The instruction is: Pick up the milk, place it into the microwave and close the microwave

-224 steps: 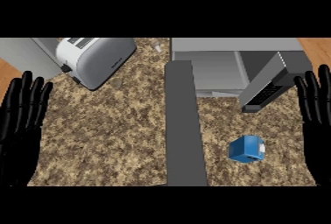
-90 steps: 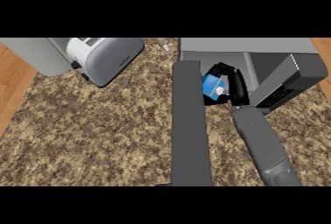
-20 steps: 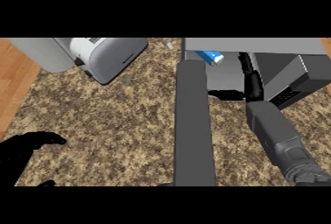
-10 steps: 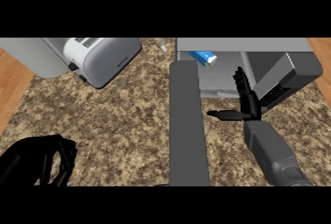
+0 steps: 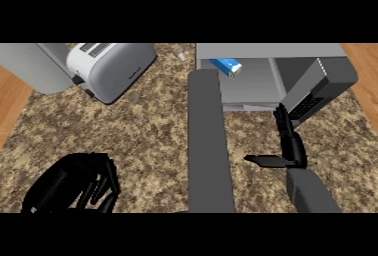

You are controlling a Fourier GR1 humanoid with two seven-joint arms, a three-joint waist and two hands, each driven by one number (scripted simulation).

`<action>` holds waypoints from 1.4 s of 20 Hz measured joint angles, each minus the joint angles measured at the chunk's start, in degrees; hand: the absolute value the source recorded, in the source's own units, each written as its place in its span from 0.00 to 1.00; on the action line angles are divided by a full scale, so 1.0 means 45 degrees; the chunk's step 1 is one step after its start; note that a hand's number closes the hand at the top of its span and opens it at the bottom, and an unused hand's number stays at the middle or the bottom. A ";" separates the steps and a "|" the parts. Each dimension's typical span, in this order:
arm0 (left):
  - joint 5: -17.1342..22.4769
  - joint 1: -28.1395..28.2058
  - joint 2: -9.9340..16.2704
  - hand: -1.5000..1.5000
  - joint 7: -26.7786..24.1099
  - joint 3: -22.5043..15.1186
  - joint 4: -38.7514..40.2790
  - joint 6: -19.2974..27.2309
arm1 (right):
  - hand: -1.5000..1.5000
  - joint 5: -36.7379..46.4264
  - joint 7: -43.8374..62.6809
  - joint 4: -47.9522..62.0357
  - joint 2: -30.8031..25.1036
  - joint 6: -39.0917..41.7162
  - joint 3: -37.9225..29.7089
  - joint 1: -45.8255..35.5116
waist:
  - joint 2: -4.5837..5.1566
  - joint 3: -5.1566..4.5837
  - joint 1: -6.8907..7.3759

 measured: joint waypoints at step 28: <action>-0.2754 -0.5733 0.0022 1.00 -0.7259 -0.8693 1.1965 0.9037 | 0.00 -0.1949 0.1726 -1.2579 -0.1074 0.3619 0.1829 0.9442 | 0.0186 -0.0028 -0.0545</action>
